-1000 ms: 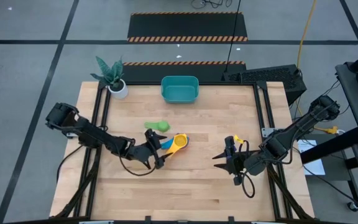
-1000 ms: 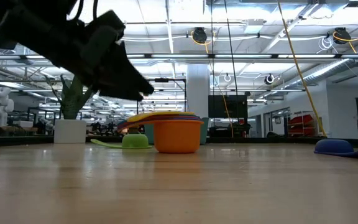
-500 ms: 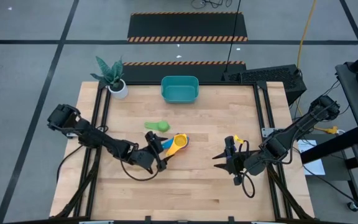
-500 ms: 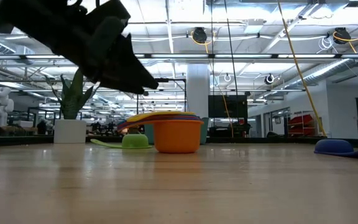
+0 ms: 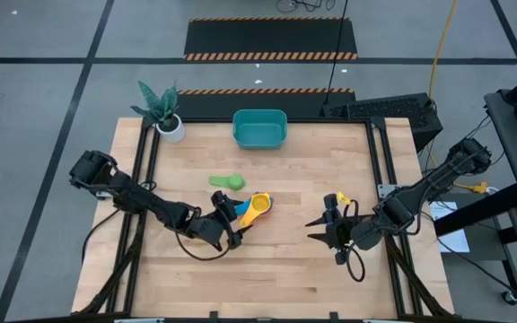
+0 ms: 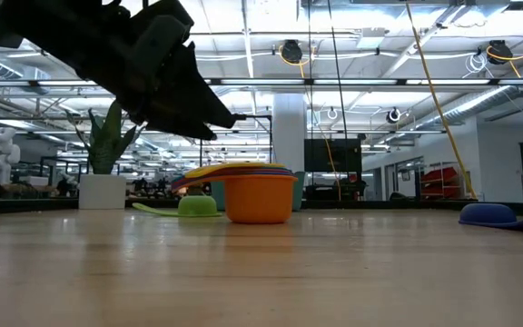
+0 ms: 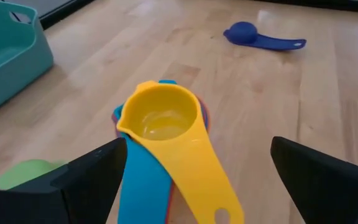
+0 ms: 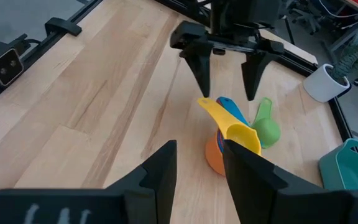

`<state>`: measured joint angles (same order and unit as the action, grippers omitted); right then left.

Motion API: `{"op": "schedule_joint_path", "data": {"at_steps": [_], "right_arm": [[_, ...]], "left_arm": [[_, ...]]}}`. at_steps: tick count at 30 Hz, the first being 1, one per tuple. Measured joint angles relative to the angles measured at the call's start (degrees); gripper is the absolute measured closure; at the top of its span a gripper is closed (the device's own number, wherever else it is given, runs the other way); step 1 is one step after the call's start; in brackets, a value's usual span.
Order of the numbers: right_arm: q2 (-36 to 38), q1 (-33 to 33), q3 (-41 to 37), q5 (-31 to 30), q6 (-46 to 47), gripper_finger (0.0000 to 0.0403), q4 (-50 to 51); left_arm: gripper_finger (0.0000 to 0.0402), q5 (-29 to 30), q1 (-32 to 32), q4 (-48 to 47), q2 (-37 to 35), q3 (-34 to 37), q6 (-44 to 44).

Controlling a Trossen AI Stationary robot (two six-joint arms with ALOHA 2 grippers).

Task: Nest measuring cups in basket
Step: Stack the yellow measuring cup on top of the light blue measuring cup

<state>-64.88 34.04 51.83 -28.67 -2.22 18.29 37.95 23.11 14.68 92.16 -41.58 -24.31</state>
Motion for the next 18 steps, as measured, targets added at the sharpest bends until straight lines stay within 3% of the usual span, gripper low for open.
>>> {"op": "schedule_joint_path", "data": {"at_steps": [18], "right_arm": [[-0.02,-2.58,-3.08,0.27,-0.72,0.0277,-1.77]], "left_arm": [[0.0002,-0.39,-0.87,-1.22,0.55,0.03,0.07]]}}
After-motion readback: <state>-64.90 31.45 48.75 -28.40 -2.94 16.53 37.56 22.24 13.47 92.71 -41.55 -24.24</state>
